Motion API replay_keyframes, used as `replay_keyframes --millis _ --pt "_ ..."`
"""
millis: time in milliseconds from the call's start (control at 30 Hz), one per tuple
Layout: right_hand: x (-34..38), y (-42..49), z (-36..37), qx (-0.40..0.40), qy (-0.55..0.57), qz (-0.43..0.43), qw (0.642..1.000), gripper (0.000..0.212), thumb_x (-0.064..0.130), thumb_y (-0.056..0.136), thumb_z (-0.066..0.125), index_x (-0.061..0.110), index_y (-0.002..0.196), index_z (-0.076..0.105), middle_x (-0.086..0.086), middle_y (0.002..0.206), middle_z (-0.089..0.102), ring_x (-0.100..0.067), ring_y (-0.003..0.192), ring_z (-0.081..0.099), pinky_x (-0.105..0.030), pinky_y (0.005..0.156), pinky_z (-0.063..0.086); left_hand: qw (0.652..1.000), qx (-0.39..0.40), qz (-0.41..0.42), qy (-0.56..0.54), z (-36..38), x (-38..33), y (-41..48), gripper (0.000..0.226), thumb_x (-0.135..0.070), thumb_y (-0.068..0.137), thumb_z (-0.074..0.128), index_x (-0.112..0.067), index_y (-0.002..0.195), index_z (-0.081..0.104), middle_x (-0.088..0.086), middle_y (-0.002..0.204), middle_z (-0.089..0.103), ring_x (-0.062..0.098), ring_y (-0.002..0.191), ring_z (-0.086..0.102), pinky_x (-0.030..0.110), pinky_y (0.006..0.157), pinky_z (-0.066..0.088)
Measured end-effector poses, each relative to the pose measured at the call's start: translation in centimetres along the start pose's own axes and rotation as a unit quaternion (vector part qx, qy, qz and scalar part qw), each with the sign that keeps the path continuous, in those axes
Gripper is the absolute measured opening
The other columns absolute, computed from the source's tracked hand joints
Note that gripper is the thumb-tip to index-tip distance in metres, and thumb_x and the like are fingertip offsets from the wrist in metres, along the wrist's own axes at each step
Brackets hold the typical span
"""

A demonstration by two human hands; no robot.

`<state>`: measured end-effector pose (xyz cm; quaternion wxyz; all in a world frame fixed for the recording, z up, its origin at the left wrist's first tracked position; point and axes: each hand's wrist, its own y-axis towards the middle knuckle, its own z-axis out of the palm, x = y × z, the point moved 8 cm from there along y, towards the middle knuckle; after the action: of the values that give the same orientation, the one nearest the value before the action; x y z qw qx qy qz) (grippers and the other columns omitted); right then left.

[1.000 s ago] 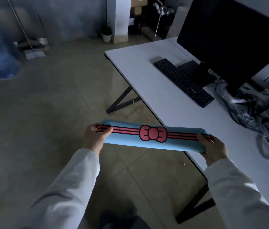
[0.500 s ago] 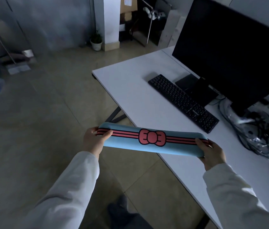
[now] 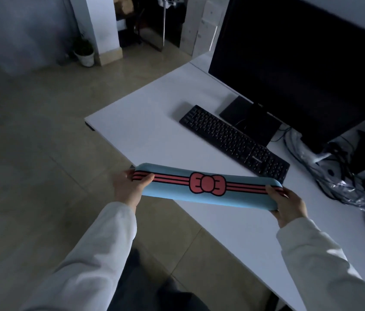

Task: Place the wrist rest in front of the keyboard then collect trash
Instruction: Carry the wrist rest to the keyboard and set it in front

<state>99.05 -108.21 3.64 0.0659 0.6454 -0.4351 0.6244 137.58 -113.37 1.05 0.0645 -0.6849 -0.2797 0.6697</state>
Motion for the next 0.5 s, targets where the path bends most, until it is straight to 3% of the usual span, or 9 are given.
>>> replay_keyframes --millis 67,133,267,367,500 --pt "0.0 -0.3 0.0 -0.029 0.002 0.003 1.0 0.047 0.011 0.08 0.066 0.001 0.123 0.053 -0.013 0.11 0.054 -0.025 0.1 0.053 -0.039 0.093 0.047 0.999 0.029 -0.002 0.021 0.8 -0.9 2.0 0.021 -0.014 0.074 0.073 -0.017 0.083 0.054 -0.002 0.078 0.059 0.02 0.08 0.057 0.041 0.094 0.047" --pt "-0.1 -0.7 -0.1 -0.062 0.01 0.009 0.998 0.046 0.013 0.08 0.066 0.002 0.123 0.054 -0.012 0.109 0.054 -0.025 0.1 0.052 -0.04 0.094 0.047 0.997 0.061 -0.008 0.036 1.7 -1.7 4.2 0.03 -0.019 0.071 0.075 -0.011 0.093 0.055 0.007 0.092 0.065 0.023 0.087 0.06 0.041 0.095 0.049" --pt "-0.9 -2.0 -0.3 -0.117 0.021 0.022 0.993 0.044 0.016 0.08 0.066 0.002 0.121 0.056 -0.012 0.107 0.055 -0.026 0.101 0.053 -0.039 0.092 0.048 0.99 0.11 0.008 0.083 3.6 -3.9 7.2 0.048 -0.022 0.073 0.073 -0.01 0.114 0.051 0.004 0.105 0.055 0.022 0.096 0.054 0.037 0.092 0.045" --pt "-2.6 -3.2 -0.8 -0.163 0.033 0.049 0.985 0.043 0.018 0.079 0.067 0.003 0.119 0.058 -0.011 0.105 0.055 -0.025 0.099 0.053 -0.04 0.091 0.048 0.981 0.153 0.02 0.119 5.2 -4.8 8.7 0.051 -0.021 0.073 0.073 -0.007 0.117 0.051 0.005 0.105 0.055 0.022 0.096 0.053 0.035 0.088 0.044" --pt "-5.6 -4.9 -1.6 -0.204 0.057 0.089 0.973 0.04 0.018 0.08 0.067 0.002 0.116 0.059 -0.011 0.104 0.054 -0.023 0.098 0.052 -0.038 0.087 0.048 0.967 0.195 0.013 0.166 7.2 -4.2 10.0 0.051 -0.022 0.073 0.073 -0.01 0.116 0.05 0.008 0.113 0.057 0.025 0.103 0.056 0.04 0.095 0.044"
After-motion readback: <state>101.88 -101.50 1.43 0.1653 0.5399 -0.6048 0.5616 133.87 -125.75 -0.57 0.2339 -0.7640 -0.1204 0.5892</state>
